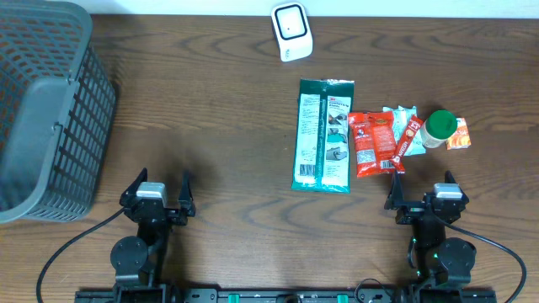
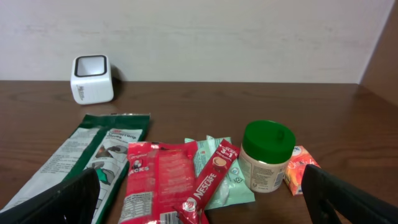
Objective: Scan the item barcode
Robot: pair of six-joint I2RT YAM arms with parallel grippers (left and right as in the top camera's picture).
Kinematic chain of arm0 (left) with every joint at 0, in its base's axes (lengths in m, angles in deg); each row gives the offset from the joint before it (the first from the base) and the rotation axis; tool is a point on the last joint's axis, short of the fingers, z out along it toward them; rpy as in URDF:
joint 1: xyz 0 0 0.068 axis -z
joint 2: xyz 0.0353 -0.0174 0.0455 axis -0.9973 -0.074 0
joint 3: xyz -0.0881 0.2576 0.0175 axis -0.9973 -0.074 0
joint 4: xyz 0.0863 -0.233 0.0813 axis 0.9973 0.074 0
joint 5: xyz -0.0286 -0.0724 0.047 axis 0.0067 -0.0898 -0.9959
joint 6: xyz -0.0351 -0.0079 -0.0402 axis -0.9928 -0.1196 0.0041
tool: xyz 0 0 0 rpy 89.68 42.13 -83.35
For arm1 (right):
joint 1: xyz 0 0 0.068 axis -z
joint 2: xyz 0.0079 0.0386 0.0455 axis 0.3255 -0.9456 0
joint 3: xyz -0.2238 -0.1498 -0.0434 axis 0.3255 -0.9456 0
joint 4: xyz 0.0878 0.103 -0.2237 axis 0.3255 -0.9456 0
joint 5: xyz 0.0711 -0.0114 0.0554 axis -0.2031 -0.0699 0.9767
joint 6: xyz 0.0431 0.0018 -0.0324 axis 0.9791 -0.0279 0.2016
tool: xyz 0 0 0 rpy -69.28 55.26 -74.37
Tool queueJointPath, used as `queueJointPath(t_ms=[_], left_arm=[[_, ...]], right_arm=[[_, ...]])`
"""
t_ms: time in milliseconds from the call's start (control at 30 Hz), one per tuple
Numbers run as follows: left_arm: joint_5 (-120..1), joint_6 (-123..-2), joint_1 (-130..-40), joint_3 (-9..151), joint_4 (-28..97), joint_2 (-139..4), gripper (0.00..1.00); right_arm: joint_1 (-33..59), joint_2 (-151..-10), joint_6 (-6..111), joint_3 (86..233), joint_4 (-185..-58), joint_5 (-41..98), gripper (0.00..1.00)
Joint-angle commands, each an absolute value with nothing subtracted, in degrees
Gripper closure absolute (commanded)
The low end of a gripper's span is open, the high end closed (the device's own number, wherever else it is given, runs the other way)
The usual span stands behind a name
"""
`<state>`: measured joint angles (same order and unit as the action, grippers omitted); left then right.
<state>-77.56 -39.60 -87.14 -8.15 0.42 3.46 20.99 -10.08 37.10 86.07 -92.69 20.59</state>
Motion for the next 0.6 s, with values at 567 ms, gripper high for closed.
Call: queueJointPath(t_ms=[567], left_arm=[[-76.4, -38.3, -86.9, -8.6, -5.8, 3.7, 0.16]], right_arm=[[20.4, -9.8, 38.1, 86.0, -92.9, 20.4, 0.01]])
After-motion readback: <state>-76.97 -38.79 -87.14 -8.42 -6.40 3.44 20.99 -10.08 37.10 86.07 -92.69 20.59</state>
